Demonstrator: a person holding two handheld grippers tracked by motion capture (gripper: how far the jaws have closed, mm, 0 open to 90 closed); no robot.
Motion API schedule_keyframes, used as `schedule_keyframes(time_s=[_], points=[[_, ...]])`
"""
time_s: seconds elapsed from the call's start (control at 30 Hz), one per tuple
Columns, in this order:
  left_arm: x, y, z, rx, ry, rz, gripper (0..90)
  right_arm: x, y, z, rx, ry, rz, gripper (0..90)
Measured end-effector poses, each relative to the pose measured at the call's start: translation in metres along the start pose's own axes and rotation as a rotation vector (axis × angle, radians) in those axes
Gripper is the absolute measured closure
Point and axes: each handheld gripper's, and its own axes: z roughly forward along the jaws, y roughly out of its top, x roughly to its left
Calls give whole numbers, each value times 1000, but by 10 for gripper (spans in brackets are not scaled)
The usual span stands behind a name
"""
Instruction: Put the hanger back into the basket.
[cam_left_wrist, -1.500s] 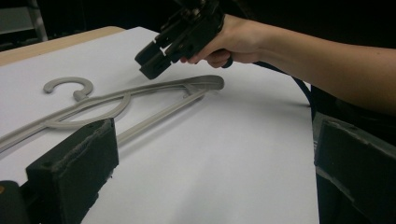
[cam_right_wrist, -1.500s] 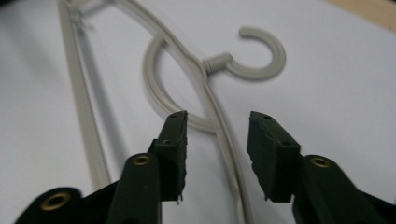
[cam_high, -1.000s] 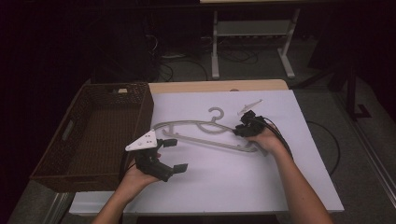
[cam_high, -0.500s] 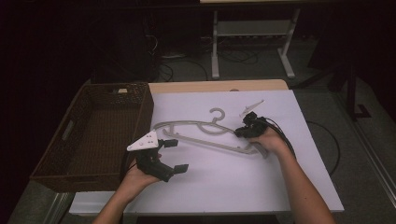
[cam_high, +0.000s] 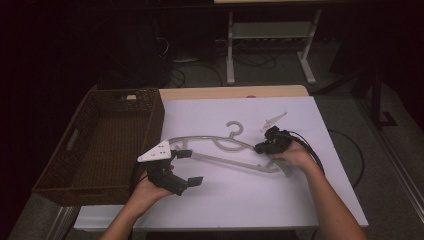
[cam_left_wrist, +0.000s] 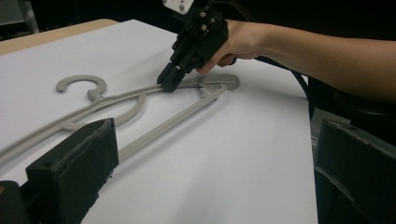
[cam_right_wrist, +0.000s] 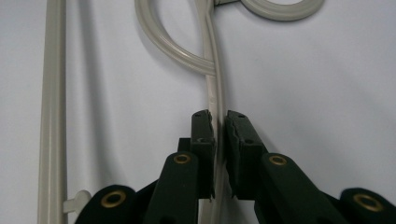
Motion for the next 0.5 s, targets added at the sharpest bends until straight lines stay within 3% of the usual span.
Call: schedule_keyframes(time_s=[0.3,0.33,0.5], points=[[-1,0,0,-1,-2,2,0,15,-13,-15,1,8,-43,812],[-1,0,0,-1,-2,1,0,18,-16,-17,7,5,-82,812],[-1,0,0,1,-3,2,0,29,-25,-22,18,24,-105,811]])
